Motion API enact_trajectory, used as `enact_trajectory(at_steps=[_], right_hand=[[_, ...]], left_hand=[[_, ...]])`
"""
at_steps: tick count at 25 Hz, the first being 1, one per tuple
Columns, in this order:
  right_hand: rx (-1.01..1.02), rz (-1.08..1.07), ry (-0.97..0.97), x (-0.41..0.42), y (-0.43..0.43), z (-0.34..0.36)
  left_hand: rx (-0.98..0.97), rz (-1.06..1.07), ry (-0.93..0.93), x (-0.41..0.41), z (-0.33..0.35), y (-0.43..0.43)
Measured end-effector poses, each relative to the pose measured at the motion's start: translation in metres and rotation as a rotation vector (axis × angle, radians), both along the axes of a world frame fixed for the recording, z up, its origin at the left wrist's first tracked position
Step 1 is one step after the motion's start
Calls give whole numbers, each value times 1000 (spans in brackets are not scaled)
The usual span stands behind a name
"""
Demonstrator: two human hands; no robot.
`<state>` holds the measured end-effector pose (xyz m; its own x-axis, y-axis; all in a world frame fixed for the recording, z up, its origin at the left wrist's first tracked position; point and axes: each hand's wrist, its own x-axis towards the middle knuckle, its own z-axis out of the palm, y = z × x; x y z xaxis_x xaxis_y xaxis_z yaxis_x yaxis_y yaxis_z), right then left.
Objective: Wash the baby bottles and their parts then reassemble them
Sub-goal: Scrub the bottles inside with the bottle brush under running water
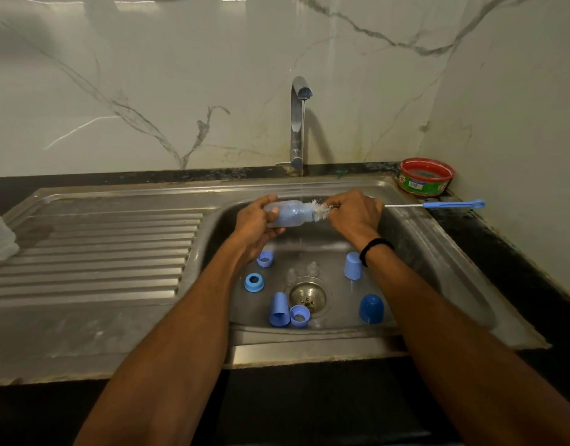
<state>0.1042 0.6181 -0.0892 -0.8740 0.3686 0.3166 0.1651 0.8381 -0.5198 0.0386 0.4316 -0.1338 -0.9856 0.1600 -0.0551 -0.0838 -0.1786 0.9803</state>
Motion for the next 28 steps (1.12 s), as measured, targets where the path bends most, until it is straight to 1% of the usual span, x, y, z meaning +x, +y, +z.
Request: enact_trajectory(at_steps=[3, 5, 7, 9, 12, 15, 16, 18, 21, 24, 26, 28], right_hand=[[-61, -6, 8, 0, 2, 2], [-50, 6, 3, 0, 3, 3], [-84, 16, 15, 0, 5, 6], [-42, -13, 27, 3, 3, 6], [-22, 30, 1, 1, 2, 4], [-122, 10, 7, -3, 8, 1], [-114, 3, 9, -4, 8, 0], [-79, 35, -5, -3, 5, -1], [-130, 9, -19, -5, 11, 3], [-158, 76, -60, -3, 12, 3], [-177, 89, -56, -1, 10, 1], [-192, 87, -55, -2, 9, 0]], left_hand=[[71, 49, -9, -2, 1, -1], [78, 67, -15, -3, 2, 0], [117, 136, -31, -7, 2, 0], [108, 172, -22, -5, 3, 4], [66, 103, -6, 0, 3, 5], [136, 111, -10, 2, 7, 0], [153, 106, -18, 0, 6, -1], [140, 63, -15, 2, 5, -1], [132, 132, -10, 2, 8, 2], [107, 167, 14, 3, 10, 0], [55, 117, 42, 6, 7, 4], [44, 85, 63, 7, 8, 6]])
